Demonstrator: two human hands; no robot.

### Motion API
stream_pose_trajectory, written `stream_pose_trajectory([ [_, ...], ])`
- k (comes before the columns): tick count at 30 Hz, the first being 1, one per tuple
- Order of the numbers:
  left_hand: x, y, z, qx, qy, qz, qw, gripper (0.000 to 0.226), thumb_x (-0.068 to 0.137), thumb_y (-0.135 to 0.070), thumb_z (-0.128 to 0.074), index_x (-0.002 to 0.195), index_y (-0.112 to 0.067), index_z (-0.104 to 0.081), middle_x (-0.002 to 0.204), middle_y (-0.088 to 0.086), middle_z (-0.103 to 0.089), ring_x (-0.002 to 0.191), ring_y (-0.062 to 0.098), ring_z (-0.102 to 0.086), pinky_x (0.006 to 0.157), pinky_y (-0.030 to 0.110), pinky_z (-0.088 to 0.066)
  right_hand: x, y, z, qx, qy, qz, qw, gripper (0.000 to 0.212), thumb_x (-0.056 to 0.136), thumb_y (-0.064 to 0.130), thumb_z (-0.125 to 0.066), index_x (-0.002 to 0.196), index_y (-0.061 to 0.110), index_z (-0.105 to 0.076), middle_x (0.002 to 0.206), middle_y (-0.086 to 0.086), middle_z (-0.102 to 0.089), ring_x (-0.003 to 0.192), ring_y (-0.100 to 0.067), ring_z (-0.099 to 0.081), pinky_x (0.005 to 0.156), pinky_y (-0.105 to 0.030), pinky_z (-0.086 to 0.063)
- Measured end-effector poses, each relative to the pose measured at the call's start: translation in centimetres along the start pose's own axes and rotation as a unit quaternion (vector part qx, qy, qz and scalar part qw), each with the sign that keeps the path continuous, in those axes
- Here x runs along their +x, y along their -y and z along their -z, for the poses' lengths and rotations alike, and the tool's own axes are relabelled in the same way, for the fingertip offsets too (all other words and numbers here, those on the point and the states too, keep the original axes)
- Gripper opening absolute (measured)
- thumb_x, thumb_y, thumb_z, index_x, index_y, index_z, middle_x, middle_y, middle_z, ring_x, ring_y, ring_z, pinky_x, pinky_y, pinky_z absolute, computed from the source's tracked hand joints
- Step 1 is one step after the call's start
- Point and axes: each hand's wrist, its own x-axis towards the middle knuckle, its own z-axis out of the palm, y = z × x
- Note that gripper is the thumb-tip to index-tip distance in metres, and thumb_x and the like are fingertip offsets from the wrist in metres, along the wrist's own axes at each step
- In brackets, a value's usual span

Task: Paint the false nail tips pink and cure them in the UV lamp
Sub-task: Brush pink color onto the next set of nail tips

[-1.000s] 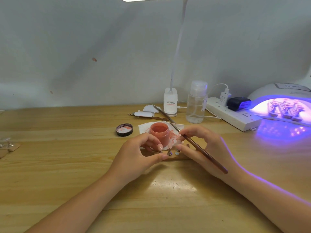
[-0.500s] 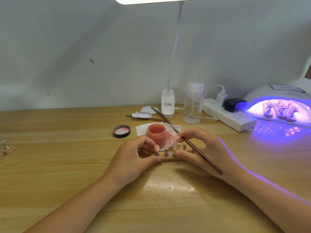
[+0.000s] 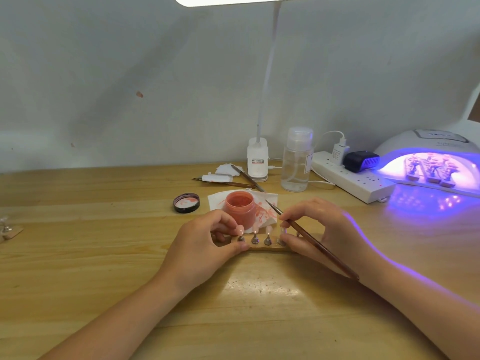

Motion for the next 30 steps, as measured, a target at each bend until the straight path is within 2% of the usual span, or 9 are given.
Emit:
stream_pose_trajectory([
  [4,-0.1,-0.1,0.0,0.015,-0.01,-0.007,1.0,0.028,0.062,-0.023,-0.082,0.074,-0.03,-0.059,0.078,-0.026,-0.065,0.07,-0.004,-0.059,0.064,0.007,-0.043,0.0,0.6,0.0,-0.02,-0.009,0.036,0.999,0.025,0.064,0.015,-0.08,0.088,0.017,-0.07,0.084,0.027,-0.054,0.081,0.004,-0.051,0.077,-0.008,-0.038],
  [9,-0.1,-0.3,0.0,0.061,-0.014,-0.035,0.997,0.029,0.063,-0.031,-0.08,0.076,-0.034,-0.055,0.077,-0.021,-0.064,0.076,0.0,-0.058,0.068,0.015,-0.044,0.2,1.5,-0.3,0.03,-0.076,0.011,0.997,0.023,0.066,0.018,-0.075,0.086,0.013,-0.068,0.08,0.008,-0.065,0.079,-0.003,-0.057,0.078,-0.017,-0.045],
  [11,-0.2,-0.5,0.1,0.09,-0.029,-0.055,0.994,0.031,0.061,-0.043,-0.077,0.077,-0.036,-0.053,0.079,-0.02,-0.06,0.075,0.003,-0.054,0.068,0.017,-0.042,0.3,2.0,-0.4,0.068,-0.086,-0.007,0.994,0.024,0.066,0.019,-0.075,0.088,0.015,-0.067,0.08,0.007,-0.066,0.08,-0.005,-0.059,0.079,-0.019,-0.047],
  [14,-0.3,-1.1,0.3,0.098,-0.058,-0.145,0.983,0.031,0.064,-0.058,-0.068,0.078,-0.035,-0.053,0.079,-0.02,-0.056,0.074,0.001,-0.049,0.071,0.02,-0.039,0.5,2.8,-0.8,0.102,-0.093,-0.015,0.99,0.024,0.067,0.019,-0.074,0.089,0.021,-0.064,0.081,0.011,-0.066,0.082,-0.005,-0.06,0.079,-0.019,-0.047],
  [17,-0.5,-1.3,0.2,0.109,-0.045,-0.225,0.967,0.025,0.073,-0.048,-0.062,0.084,-0.027,-0.068,0.083,-0.015,-0.06,0.08,-0.002,-0.052,0.073,0.033,-0.04,0.5,3.3,-1.3,0.12,-0.094,-0.013,0.988,0.024,0.068,0.017,-0.075,0.089,0.021,-0.063,0.082,0.013,-0.065,0.084,-0.004,-0.061,0.08,-0.019,-0.047],
  [19,-0.5,-1.2,0.1,0.109,-0.038,-0.246,0.962,0.025,0.076,-0.043,-0.062,0.088,-0.024,-0.072,0.084,-0.013,-0.061,0.082,0.002,-0.053,0.075,0.034,-0.038,0.5,3.6,-1.7,0.121,-0.091,-0.007,0.988,0.024,0.069,0.016,-0.075,0.091,0.02,-0.063,0.084,0.013,-0.066,0.084,-0.003,-0.061,0.08,-0.018,-0.047],
  [23,-0.4,-1.2,0.1,0.09,-0.05,-0.238,0.966,0.021,0.077,-0.04,-0.061,0.082,-0.023,-0.074,0.082,-0.014,-0.061,0.08,0.004,-0.054,0.075,0.033,-0.038,0.5,3.8,-2.3,0.121,-0.087,0.008,0.989,0.025,0.07,0.016,-0.075,0.092,0.02,-0.064,0.086,0.014,-0.065,0.085,-0.001,-0.061,0.08,-0.016,-0.047],
  [27,-0.4,-1.1,0.1,0.072,-0.053,-0.24,0.967,0.018,0.075,-0.035,-0.062,0.074,-0.021,-0.074,0.079,-0.018,-0.061,0.077,0.003,-0.054,0.074,0.034,-0.039,0.4,3.9,-2.8,0.119,-0.08,0.007,0.99,0.025,0.069,0.017,-0.076,0.092,0.017,-0.066,0.087,0.013,-0.066,0.085,-0.002,-0.061,0.079,-0.021,-0.049],
  [30,-0.3,-1.1,0.2,0.042,-0.06,-0.224,0.972,0.014,0.073,-0.032,-0.067,0.073,-0.02,-0.074,0.078,-0.014,-0.065,0.078,0.003,-0.058,0.074,0.039,-0.043,0.7,3.6,-2.2,0.115,-0.074,0.01,0.991,0.029,0.069,0.029,-0.077,0.094,0.02,-0.065,0.089,0.013,-0.066,0.087,-0.001,-0.061,0.08,-0.014,-0.046],
])
